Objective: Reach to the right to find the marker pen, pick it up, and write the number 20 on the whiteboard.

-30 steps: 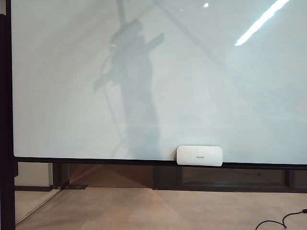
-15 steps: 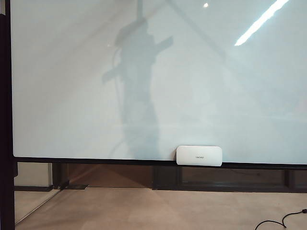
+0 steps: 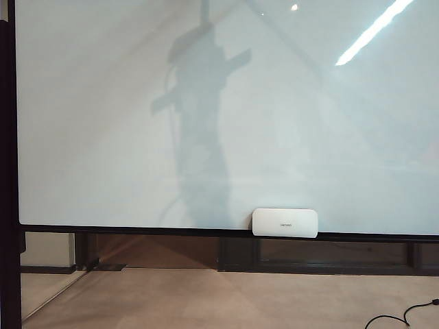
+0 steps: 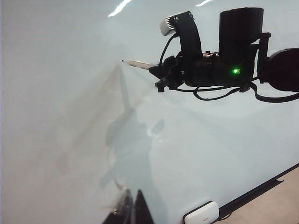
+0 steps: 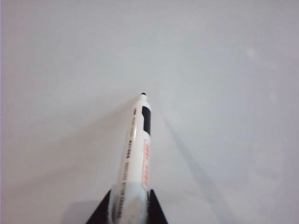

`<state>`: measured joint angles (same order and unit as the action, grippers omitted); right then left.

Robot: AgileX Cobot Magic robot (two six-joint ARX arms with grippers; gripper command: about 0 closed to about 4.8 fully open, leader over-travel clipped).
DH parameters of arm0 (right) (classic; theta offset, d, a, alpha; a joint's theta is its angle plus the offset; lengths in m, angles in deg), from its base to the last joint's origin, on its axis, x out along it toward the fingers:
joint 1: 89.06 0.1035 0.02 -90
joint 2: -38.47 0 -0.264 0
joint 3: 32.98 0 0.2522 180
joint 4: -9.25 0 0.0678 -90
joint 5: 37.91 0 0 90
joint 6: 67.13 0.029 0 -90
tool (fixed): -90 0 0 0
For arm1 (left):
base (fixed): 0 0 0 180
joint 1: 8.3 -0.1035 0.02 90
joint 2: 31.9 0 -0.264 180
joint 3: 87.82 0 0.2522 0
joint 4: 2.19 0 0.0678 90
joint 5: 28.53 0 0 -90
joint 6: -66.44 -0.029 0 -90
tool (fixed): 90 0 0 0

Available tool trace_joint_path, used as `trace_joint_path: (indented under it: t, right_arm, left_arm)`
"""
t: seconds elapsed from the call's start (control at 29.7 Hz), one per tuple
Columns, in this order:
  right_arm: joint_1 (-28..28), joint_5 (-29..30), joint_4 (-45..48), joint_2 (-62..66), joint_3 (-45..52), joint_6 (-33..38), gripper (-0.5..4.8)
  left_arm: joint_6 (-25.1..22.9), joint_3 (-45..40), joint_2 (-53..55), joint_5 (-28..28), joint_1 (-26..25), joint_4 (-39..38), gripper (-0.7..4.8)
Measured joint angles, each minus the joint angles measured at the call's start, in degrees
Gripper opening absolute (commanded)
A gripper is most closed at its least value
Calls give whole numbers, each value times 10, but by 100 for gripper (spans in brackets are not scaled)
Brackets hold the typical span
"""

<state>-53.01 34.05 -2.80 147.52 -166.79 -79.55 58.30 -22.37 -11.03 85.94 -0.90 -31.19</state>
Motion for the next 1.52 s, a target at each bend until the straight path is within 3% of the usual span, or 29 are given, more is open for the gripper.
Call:
trace_joint_path:
  t: [1.11, 1.52]
  right_arm:
    - [-34, 14, -30, 0, 0, -4, -2]
    - [-32, -90, -37, 0, 0, -16, -2]
  left_arm:
    - [-1, 0, 0, -2, 0, 0, 12]
    - [-2, 0, 0, -2, 0, 0, 12]
